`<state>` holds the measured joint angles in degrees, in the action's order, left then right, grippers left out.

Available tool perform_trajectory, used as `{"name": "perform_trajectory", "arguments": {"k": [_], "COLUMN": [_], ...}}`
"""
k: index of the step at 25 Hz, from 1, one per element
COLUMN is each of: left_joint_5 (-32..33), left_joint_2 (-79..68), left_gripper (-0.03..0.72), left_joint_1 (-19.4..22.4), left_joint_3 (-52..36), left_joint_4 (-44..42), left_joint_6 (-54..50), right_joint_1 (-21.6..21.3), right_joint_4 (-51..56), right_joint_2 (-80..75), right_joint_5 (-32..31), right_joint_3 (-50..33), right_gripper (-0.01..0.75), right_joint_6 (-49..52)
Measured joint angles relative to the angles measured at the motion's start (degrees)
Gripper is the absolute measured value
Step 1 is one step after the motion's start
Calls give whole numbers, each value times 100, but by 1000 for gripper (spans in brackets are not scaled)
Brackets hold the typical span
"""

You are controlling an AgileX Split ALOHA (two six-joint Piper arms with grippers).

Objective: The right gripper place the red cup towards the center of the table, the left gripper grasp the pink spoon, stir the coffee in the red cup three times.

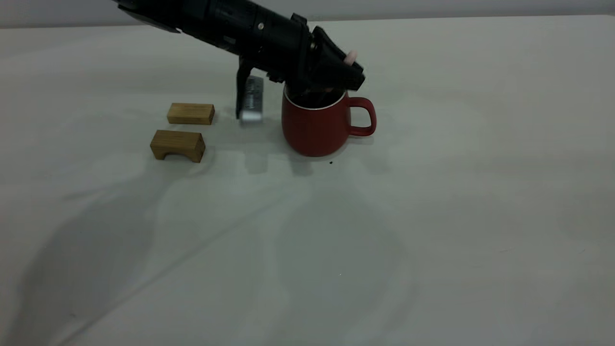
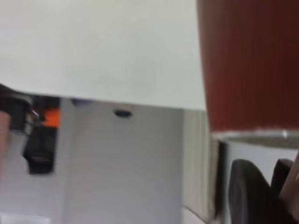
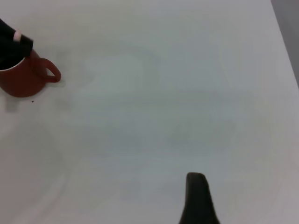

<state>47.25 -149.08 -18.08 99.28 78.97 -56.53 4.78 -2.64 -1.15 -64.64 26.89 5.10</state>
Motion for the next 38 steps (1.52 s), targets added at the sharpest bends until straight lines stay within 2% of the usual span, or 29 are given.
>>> {"name": "perform_trajectory", "arguments": {"k": [5,7,9,14,20,26,32,38], "left_joint_5": [12,79,188,675,1273,1967,1967,1967], "left_joint_2": [326,508,738,1455,2363,3275,4478,5710], "left_gripper": [450,506,530,526,480,451,449,449], "left_joint_1": [0,0,-6,-38,-72,-72,-72,-79], "left_joint_3": [0,0,0,0,0,0,0,0], "left_joint_4": [-917,-1289,-1667,-2626,-4501,-5590,-6133,-7433], "left_joint_6": [187,223,230,235,235,235,306,1098], "right_joint_1": [0,0,0,0,0,0,0,0], "right_joint_4": [0,0,0,0,0,0,0,0], "right_joint_2": [0,0,0,0,0,0,0,0], "right_joint_5": [0,0,0,0,0,0,0,0], "right_joint_3": [0,0,0,0,0,0,0,0], "right_gripper": [584,584,584,584,584,584,584,584], "right_joint_6": [0,0,0,0,0,0,0,0]}}
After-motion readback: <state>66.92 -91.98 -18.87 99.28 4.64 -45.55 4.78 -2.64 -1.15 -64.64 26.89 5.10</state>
